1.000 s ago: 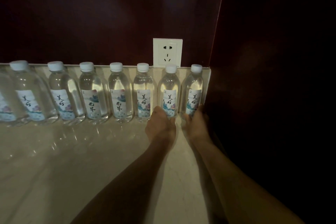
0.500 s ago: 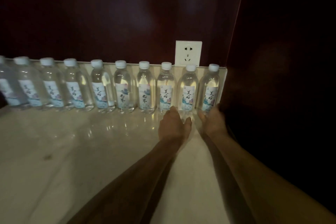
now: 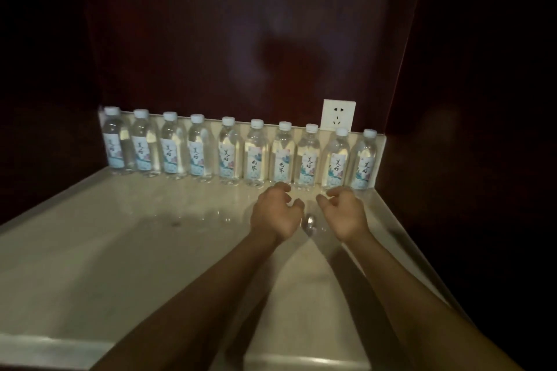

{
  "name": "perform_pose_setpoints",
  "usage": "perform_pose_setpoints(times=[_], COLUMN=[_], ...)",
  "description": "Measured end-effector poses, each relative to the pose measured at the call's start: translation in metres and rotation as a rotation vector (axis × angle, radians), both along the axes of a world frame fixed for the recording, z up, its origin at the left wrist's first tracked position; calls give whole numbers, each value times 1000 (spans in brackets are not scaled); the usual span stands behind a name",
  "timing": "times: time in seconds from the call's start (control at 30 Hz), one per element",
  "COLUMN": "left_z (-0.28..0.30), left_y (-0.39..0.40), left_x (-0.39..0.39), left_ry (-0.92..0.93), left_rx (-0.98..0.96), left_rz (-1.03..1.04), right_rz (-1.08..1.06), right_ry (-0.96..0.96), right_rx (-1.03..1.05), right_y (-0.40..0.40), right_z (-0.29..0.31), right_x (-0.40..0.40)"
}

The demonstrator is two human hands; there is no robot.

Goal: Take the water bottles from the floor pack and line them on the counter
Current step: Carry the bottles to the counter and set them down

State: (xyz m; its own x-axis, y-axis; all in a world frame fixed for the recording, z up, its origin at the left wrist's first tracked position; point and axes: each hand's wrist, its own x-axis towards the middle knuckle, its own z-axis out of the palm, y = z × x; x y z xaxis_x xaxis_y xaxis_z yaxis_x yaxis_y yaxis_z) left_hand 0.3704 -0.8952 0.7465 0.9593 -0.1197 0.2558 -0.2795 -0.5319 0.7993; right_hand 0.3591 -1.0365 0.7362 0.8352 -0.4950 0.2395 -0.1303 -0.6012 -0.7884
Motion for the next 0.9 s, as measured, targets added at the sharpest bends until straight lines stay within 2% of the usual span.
perform_pose_setpoints(times=[0.23,0.4,0.53,0.8,0.9], left_z=[25,24,4,-55,-87], left_y=[94,180,273,472,535], left_x=[-74,-136,-183,-276,-308], left_ry=[-117,-171,-258,-206,-135], left_rx=[-207,-342,-376,-279,-244], left_rz=[18,69,303,778,956], right_rz=[94,242,453,855,1013], right_ry=[-80,-183,-178,12,91], right_rx=[31,125,188,162,148], right_y=[98,207,318,514,576], right_z=[27,28,11,-41,-65], right_x=[-75,-124,-152,-197,-216])
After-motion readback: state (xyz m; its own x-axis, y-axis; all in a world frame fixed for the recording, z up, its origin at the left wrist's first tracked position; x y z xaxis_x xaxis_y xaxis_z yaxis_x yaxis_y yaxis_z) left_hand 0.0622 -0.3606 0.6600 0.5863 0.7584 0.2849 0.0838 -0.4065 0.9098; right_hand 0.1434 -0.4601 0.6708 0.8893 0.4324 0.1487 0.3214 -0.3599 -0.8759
